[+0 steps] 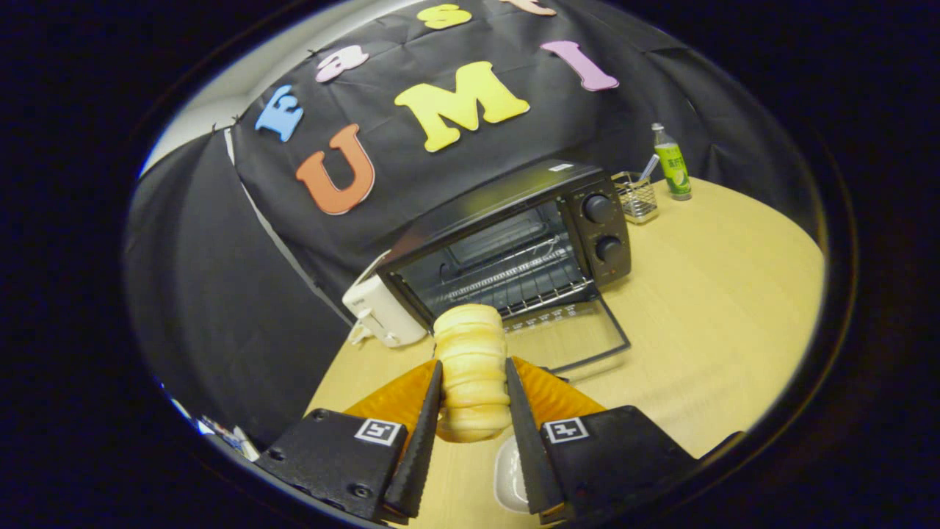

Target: Open the toaster oven, put the food inside, and close the toaster oven door.

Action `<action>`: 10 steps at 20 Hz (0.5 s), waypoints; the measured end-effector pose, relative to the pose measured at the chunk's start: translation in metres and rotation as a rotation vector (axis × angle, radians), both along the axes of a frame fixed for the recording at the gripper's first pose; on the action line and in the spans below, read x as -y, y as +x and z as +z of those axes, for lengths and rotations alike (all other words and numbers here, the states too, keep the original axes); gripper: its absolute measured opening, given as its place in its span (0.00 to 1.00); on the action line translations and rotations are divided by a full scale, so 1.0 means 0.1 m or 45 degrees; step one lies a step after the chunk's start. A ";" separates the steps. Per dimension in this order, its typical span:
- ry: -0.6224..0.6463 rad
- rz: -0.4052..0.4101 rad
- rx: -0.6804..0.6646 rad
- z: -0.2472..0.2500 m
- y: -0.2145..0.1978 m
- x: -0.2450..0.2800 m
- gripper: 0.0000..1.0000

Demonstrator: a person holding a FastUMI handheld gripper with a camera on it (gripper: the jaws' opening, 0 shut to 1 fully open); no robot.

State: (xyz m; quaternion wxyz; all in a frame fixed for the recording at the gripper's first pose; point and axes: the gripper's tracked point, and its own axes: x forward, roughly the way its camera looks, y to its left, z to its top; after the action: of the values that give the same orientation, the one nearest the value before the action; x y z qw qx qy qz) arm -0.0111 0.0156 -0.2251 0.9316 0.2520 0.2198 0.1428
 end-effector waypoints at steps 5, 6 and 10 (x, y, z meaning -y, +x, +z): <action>0.224 -0.020 0.040 -0.10 0.56 -0.03 0.57; 0.283 -0.034 0.065 -0.07 0.69 -0.03 0.57; 0.290 -0.127 0.186 -0.01 1.17 0.07 0.57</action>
State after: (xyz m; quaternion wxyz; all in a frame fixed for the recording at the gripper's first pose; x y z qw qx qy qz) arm 0.1056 0.0084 -0.2257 0.9163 0.3557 0.1211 0.1383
